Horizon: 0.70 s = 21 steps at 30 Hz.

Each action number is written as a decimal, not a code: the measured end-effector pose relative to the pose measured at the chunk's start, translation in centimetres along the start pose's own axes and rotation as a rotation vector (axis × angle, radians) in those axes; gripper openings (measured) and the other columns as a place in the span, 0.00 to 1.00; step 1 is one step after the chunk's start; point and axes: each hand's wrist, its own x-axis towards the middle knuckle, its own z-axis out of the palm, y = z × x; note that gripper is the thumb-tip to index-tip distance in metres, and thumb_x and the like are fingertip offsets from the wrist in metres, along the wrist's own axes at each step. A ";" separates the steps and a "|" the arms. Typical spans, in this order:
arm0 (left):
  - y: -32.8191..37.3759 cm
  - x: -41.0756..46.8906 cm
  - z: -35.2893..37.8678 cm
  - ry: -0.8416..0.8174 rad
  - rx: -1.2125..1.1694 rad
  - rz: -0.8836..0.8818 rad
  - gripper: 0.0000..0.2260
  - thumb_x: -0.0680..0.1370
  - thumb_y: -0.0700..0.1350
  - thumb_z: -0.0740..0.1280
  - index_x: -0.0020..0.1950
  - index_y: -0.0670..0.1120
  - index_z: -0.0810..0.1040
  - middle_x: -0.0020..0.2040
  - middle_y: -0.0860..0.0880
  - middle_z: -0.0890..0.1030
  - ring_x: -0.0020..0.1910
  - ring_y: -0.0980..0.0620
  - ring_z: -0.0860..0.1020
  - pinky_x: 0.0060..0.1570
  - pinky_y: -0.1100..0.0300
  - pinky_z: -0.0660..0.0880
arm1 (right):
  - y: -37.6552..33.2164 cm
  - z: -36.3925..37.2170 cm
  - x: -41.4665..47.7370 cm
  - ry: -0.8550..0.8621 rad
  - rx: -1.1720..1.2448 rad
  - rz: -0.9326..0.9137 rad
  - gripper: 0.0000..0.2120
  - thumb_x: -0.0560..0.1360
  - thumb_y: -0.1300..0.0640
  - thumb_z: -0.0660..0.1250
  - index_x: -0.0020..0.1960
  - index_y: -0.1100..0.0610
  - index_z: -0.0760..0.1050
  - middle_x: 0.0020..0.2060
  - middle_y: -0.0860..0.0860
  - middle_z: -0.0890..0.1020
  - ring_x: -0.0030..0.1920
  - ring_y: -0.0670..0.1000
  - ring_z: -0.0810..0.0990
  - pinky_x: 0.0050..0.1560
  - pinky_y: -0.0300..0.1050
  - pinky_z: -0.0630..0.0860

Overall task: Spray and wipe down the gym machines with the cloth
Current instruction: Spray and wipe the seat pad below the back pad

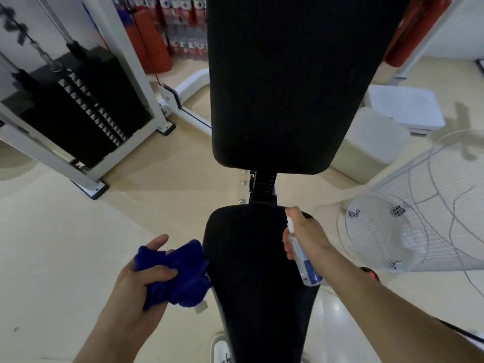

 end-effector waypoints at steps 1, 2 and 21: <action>-0.2 0.3 0.4 -0.011 0.002 0.015 0.23 0.67 0.26 0.61 0.56 0.45 0.77 0.47 0.41 0.78 0.45 0.41 0.79 0.34 0.54 0.82 | 0.3 -0.9 0.2 0.030 0.012 0.008 0.26 0.77 0.43 0.59 0.32 0.63 0.72 0.21 0.55 0.76 0.23 0.54 0.74 0.27 0.41 0.74; -0.5 0.6 0.8 -0.019 -0.009 0.030 0.20 0.67 0.26 0.61 0.53 0.44 0.76 0.45 0.42 0.78 0.45 0.42 0.78 0.35 0.55 0.81 | 0.5 -1.9 0.3 0.049 0.011 0.020 0.27 0.76 0.42 0.59 0.33 0.64 0.73 0.22 0.56 0.76 0.23 0.54 0.75 0.27 0.41 0.74; -6.6 2.2 6.0 0.130 0.400 0.184 0.08 0.80 0.39 0.65 0.55 0.47 0.81 0.48 0.43 0.84 0.47 0.43 0.82 0.51 0.46 0.79 | 6.9 -9.1 0.3 -0.058 -0.148 0.022 0.23 0.74 0.46 0.60 0.30 0.63 0.71 0.23 0.57 0.74 0.22 0.52 0.71 0.33 0.45 0.71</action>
